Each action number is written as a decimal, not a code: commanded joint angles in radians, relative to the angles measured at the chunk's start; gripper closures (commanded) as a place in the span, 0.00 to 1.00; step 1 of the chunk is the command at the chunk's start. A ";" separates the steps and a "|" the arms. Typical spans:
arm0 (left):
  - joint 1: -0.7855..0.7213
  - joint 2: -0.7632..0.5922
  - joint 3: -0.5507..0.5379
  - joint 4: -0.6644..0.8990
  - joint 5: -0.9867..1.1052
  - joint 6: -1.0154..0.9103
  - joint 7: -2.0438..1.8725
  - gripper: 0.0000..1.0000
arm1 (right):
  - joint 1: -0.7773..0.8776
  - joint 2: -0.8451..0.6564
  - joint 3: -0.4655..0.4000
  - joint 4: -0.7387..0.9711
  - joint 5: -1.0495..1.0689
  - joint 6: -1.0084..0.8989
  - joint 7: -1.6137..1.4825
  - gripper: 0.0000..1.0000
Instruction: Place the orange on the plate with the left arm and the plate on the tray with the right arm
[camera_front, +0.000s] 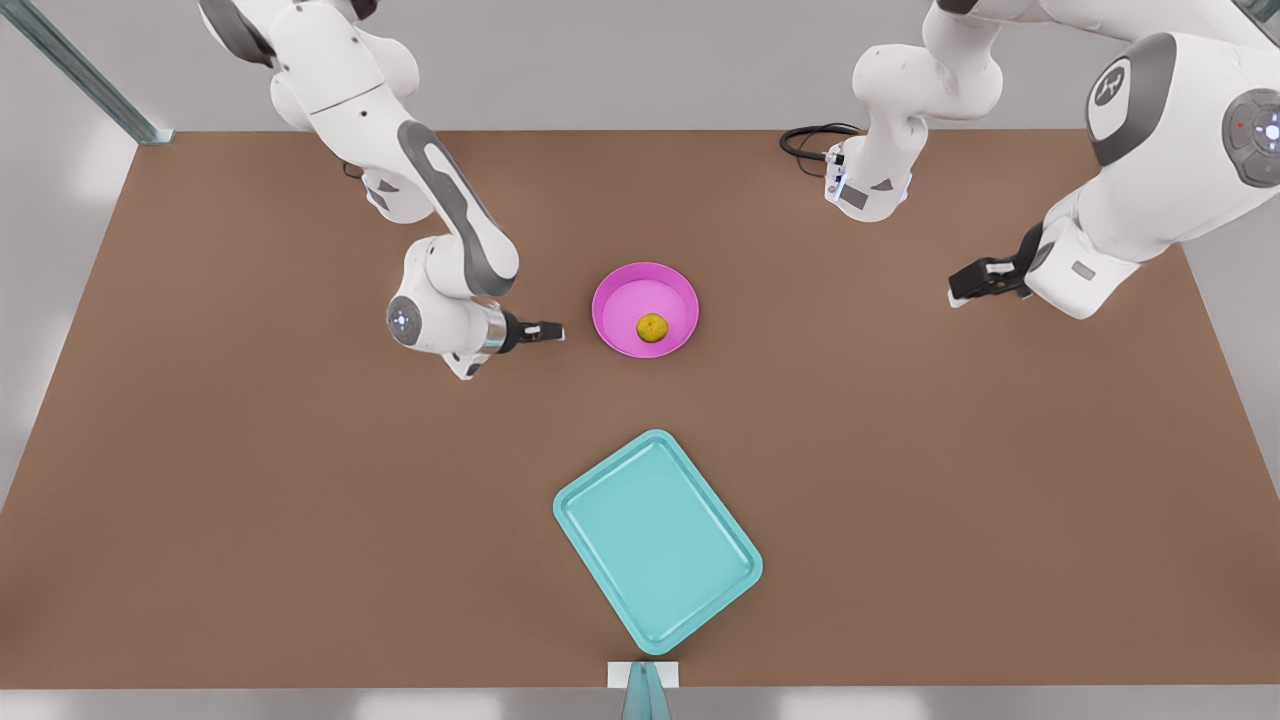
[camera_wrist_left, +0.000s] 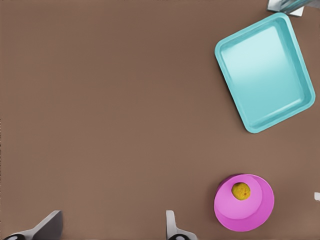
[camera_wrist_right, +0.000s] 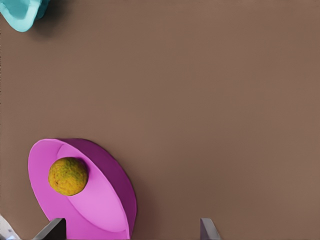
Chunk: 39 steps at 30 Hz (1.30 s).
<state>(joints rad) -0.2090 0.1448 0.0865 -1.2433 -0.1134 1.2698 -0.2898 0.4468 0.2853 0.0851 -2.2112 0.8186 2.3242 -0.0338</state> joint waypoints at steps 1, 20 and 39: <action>0.005 0.001 -0.004 0.001 0.023 0.028 0.224 0.00 | 0.013 0.032 -0.001 0.019 0.083 0.225 0.186 0.00; 0.010 0.012 0.019 -0.002 0.014 -0.058 0.221 0.00 | 0.178 0.063 0.045 -0.025 0.113 0.239 0.170 0.00; 0.008 0.016 0.018 -0.002 0.001 -0.059 0.221 0.00 | 0.219 0.152 0.051 0.001 0.113 0.244 0.164 0.56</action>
<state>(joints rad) -0.2010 0.1622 0.1041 -1.2466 -0.1116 1.2115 -0.0929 0.6657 0.4381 0.1367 -2.2110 0.9424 2.5688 0.1062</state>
